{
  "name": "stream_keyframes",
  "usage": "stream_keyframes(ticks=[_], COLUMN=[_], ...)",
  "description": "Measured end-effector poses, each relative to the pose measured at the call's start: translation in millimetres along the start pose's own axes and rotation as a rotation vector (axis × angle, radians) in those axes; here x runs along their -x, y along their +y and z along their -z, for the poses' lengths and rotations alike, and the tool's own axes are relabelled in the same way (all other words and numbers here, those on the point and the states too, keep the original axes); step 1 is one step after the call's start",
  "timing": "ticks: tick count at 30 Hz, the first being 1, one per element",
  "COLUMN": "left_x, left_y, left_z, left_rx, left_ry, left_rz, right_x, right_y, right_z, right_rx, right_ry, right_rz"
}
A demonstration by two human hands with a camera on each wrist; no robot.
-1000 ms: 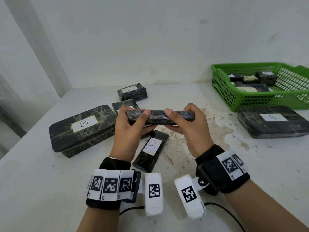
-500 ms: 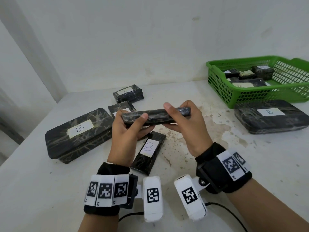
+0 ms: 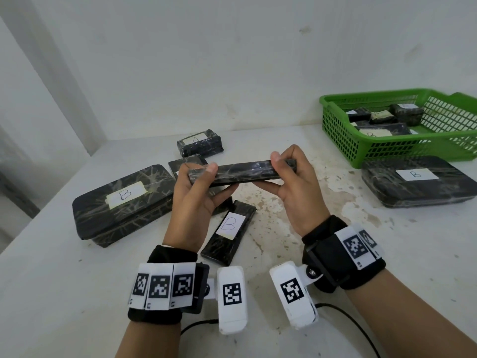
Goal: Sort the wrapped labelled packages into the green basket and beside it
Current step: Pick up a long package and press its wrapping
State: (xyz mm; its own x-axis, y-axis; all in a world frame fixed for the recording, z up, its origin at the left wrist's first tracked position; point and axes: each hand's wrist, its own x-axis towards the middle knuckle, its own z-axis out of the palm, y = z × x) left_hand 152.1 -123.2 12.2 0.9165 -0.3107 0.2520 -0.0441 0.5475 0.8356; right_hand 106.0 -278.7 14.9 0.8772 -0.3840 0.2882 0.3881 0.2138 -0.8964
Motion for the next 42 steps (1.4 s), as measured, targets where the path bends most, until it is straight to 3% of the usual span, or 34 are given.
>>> stream_keyframes(ticks=[8, 14, 22, 27, 36, 42], left_x=[-2.6, -4.7, -7.4, -6.9, -3.7, -0.5], left_y=[6.4, 2.3, 4.3, 2.5, -2.1, 1.9], left_z=[8.5, 10.7, 12.6, 11.0, 3.8, 2.4], left_rx=[0.071, 0.141, 0.301, 0.25, -0.107, -0.197], left_ry=[-0.001, 0.074, 0.115, 0.103, 0.095, -0.015], left_rz=[-0.04, -0.056, 0.038, 0.087, 0.193, 0.118], right_x=[-1.5, -2.3, -0.2, 1.7, -0.9, -0.5], right_y=[-3.5, -2.3, -11.2, -18.3, -12.1, -4.4], right_z=[5.1, 5.9, 4.6, -1.1, 2.8, 2.5], right_rx=[0.003, -0.003, -0.184, -0.486, -0.409, -0.175], right_ry=[-0.103, -0.078, -0.143, -0.206, -0.11, -0.123], right_rz=[-0.077, -0.076, -0.198, -0.312, -0.113, 0.007])
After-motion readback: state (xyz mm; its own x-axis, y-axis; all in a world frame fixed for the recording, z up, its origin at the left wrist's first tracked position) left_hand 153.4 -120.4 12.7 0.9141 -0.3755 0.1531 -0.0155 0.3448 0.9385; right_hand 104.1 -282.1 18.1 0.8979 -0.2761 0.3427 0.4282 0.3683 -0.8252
